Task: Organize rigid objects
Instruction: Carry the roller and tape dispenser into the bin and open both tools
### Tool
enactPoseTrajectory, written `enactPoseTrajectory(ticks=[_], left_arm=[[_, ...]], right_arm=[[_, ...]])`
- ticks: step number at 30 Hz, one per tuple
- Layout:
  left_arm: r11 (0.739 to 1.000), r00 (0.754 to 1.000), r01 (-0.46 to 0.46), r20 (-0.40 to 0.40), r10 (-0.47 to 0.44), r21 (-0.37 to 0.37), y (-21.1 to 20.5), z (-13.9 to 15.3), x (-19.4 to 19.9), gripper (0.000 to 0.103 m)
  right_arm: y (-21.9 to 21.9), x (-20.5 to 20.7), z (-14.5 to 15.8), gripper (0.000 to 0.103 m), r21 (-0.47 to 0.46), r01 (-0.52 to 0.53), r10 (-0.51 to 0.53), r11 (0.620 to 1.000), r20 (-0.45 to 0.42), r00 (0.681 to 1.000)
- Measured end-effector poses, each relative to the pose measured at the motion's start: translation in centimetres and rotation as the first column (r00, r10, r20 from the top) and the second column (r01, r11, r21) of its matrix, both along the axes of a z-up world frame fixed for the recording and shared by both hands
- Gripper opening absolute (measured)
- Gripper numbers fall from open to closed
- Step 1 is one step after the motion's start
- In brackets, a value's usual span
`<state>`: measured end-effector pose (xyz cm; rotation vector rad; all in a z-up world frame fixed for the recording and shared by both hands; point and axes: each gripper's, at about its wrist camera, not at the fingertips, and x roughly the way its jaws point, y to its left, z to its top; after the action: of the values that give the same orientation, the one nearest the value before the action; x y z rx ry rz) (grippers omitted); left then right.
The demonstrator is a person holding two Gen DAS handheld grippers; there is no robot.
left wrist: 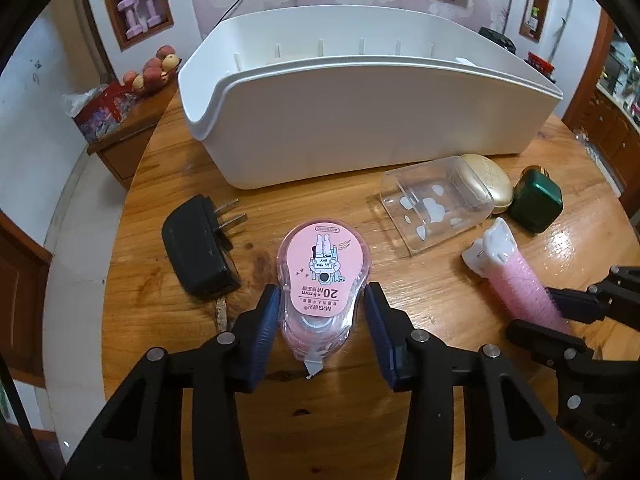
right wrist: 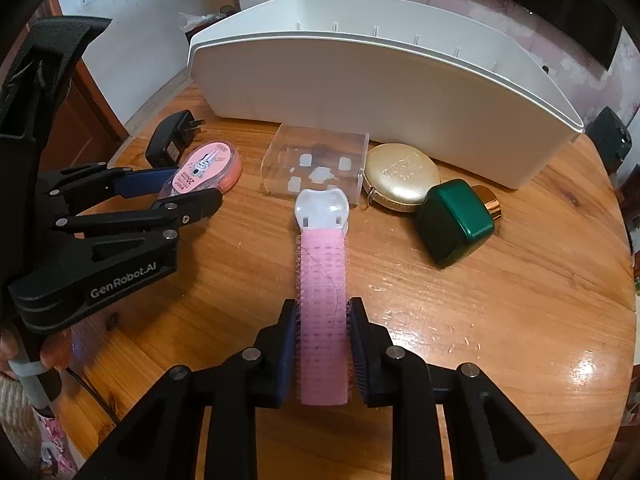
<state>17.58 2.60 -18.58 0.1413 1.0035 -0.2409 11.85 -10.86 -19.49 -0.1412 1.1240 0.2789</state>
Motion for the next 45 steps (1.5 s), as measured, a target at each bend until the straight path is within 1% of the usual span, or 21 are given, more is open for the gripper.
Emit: enactPoseTrajectory(ticks=[6,9,14,17,20,23,25,26,27,29,31,33,35,37,40,43,45], left_arm=[[0.999,0.999,-0.02,-0.031,0.02,-0.029,0.1,0.3,-0.8,0.043],[0.999,0.999,-0.02,-0.026,0.019,-0.036,-0.1,0.9,-1.5,0.043],[0.998,1.0,-0.013,-0.007,0.012,-0.058,-0.3,2.6,-2.7,0.043],[0.998,1.0,-0.015,0.014,0.016,-0.068,-0.4,4.8,-3.3,0.043],[0.997,0.999,-0.023,0.046,0.027,-0.078,-0.1,7.6,-3.1,0.043],[0.995,0.993,-0.034,0.107,0.045,-0.095,0.6,11.9,-2.4,0.043],[0.993,0.988,-0.036,0.143,0.052,-0.11,1.1,14.4,-2.1,0.043],[0.991,0.986,-0.033,0.158,0.053,-0.129,1.4,16.0,-1.7,0.043],[0.989,0.985,-0.029,0.167,0.053,-0.147,1.5,17.2,-1.4,0.043],[0.985,0.981,-0.026,0.187,0.058,-0.171,1.6,19.3,-0.9,0.043],[0.983,0.973,-0.024,0.221,0.065,-0.182,1.6,21.7,-0.2,0.043],[0.983,0.964,-0.024,0.255,0.071,-0.182,1.4,23.8,0.4,0.043],[0.984,0.958,-0.025,0.278,0.074,-0.176,1.1,25.2,0.9,0.043],[0.985,0.953,-0.028,0.292,0.077,-0.169,0.8,26.4,1.8,0.043],[0.989,0.947,-0.048,0.308,0.089,-0.139,0.4,27.1,3.6,0.043],[0.99,0.95,-0.069,0.296,0.103,-0.126,0.1,26.6,5.4,0.043],[0.989,0.954,-0.086,0.276,0.116,-0.116,-0.1,25.6,7.0,0.043]], right_arm=[[0.1,0.2,0.1,0.024,0.017,0.024,-0.024,1.0,-0.008,1.0],[-0.5,0.3,0.6,0.024,0.038,0.046,-0.046,0.998,-0.009,0.999],[-1.5,-0.3,2.4,0.024,0.079,0.082,-0.084,0.994,0.026,0.996],[-2.3,-0.9,4.1,0.024,0.106,0.098,-0.104,0.99,0.055,0.993],[-3.2,-1.2,6.6,0.024,0.131,0.109,-0.122,0.985,0.099,0.988],[-4.2,-1.4,10.0,0.024,0.152,0.119,-0.142,0.981,0.154,0.978],[-4.9,-1.5,12.8,0.024,0.167,0.124,-0.158,0.978,0.204,0.966],[-5.1,-1.4,14.0,0.024,0.166,0.125,-0.161,0.978,0.226,0.961],[-5.2,-1.4,15.5,0.024,0.159,0.124,-0.162,0.979,0.257,0.953],[-5.8,-0.9,18.0,0.024,0.159,0.115,-0.158,0.981,0.292,0.943],[-6.1,-0.3,20.6,0.024,0.171,0.114,-0.166,0.979,0.327,0.93],[-6.4,0.6,23.7,0.024,0.176,0.122,-0.181,0.977,0.38,0.907],[-6.7,1.5,26.5,0.024,0.184,0.131,-0.197,0.974,0.413,0.889],[-7.0,2.9,29.0,0.024,0.199,0.137,-0.212,0.97,0.429,0.878],[-7.3,4.6,31.6,0.024,0.198,0.156,-0.232,0.968,0.457,0.859],[-7.2,6.4,33.0,0.024,0.188,0.177,-0.247,0.966,0.467,0.849],[-7.2,8.2,32.7,0.024,0.173,0.193,-0.252,0.966,0.456,0.853]])
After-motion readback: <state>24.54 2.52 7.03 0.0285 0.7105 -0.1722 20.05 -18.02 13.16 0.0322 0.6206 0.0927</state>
